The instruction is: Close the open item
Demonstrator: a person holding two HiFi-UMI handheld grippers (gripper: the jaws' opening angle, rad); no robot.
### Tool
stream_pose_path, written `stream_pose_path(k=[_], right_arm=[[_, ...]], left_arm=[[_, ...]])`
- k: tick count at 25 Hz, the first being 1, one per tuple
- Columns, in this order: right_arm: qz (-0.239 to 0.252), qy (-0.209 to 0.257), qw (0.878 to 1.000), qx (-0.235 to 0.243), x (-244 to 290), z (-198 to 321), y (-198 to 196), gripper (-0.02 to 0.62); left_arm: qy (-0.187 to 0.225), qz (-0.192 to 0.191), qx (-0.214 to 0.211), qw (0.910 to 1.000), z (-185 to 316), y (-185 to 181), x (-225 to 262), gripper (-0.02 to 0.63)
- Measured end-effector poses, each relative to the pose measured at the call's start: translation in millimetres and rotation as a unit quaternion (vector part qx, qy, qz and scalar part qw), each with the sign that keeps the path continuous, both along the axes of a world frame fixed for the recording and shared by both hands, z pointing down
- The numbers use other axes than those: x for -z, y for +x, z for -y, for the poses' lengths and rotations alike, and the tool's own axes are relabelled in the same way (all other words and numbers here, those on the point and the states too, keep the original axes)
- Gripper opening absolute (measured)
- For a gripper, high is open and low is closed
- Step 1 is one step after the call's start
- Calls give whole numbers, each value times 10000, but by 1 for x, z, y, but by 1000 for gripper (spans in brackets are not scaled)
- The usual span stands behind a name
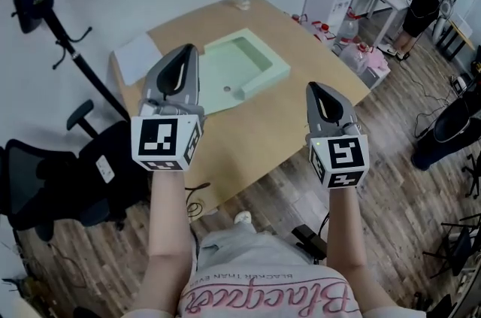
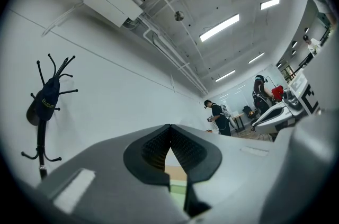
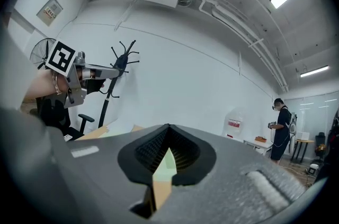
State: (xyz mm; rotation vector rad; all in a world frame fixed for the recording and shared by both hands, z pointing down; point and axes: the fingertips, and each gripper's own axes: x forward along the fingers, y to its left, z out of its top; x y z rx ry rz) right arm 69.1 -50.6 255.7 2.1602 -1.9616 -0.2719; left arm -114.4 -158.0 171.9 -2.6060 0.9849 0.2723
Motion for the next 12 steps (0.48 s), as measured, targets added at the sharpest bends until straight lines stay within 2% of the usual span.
stream_pose_path(k=[7, 12], right_arm=[[-19, -77, 9999, 102, -1, 62, 6, 2], [-54, -337, 9989, 322, -22, 91, -4, 2]], left_arm=[[-114, -45, 238, 9996, 65, -7, -6, -2], [-485, -28, 442, 9978, 94, -20, -39, -2]])
